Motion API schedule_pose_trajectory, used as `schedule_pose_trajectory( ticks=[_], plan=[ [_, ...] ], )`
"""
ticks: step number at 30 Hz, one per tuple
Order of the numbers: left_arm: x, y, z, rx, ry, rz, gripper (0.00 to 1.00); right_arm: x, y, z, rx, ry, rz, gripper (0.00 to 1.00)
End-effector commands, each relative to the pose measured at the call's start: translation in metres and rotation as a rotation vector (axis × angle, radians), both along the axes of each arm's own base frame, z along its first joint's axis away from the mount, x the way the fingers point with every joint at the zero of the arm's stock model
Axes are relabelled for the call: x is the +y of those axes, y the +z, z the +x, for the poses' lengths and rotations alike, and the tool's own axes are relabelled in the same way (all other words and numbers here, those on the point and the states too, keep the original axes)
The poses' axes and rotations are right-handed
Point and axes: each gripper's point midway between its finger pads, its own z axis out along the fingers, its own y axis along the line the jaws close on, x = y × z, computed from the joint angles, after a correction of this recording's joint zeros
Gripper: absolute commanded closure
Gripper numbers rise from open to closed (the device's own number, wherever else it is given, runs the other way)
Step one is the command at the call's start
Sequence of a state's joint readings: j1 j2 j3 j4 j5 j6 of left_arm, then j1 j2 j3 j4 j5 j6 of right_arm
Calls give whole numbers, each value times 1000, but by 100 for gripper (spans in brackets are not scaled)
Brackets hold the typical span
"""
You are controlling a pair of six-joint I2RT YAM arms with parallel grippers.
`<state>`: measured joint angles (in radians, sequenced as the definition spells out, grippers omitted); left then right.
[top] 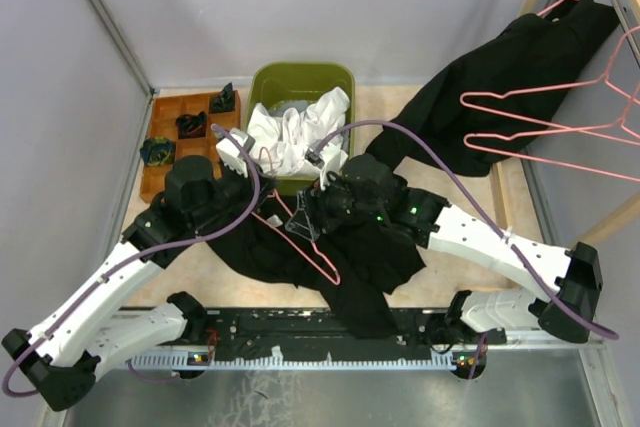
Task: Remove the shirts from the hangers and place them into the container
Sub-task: Remove the shirt from the hanger.
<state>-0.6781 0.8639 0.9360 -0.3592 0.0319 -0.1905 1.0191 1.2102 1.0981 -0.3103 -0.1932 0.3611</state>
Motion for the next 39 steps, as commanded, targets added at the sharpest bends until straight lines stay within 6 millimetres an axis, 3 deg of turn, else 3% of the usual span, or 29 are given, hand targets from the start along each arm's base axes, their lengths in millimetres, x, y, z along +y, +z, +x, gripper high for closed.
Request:
schedule_pose_trajectory(
  ticks=[1, 14, 22, 23, 26, 28, 34, 39],
  plan=[
    [-19, 24, -6, -49, -98, -83, 100, 17, 12, 8, 25, -50, 83, 36],
    [-46, 21, -23, -77, -216, -27, 100, 25, 9, 19, 83, -130, 114, 68],
    [-52, 30, -28, -119, -216, -26, 100, 16, 5, 26, 88, -200, 97, 100],
    [-52, 34, -29, -129, -217, -38, 95, 15, 8, 27, 87, -207, 106, 100],
    [-48, 49, -32, -172, -211, -94, 62, 9, 25, 26, 65, -222, 159, 100],
    [-45, 63, -38, -216, -215, -147, 47, 3, 39, 26, 46, -241, 206, 100],
    [-32, 107, -70, -413, -307, -292, 1, -23, 81, 36, -57, -343, 340, 100],
    [-37, 109, -91, -502, -424, -314, 1, -49, 112, 51, -174, -462, 421, 100]
  ],
)
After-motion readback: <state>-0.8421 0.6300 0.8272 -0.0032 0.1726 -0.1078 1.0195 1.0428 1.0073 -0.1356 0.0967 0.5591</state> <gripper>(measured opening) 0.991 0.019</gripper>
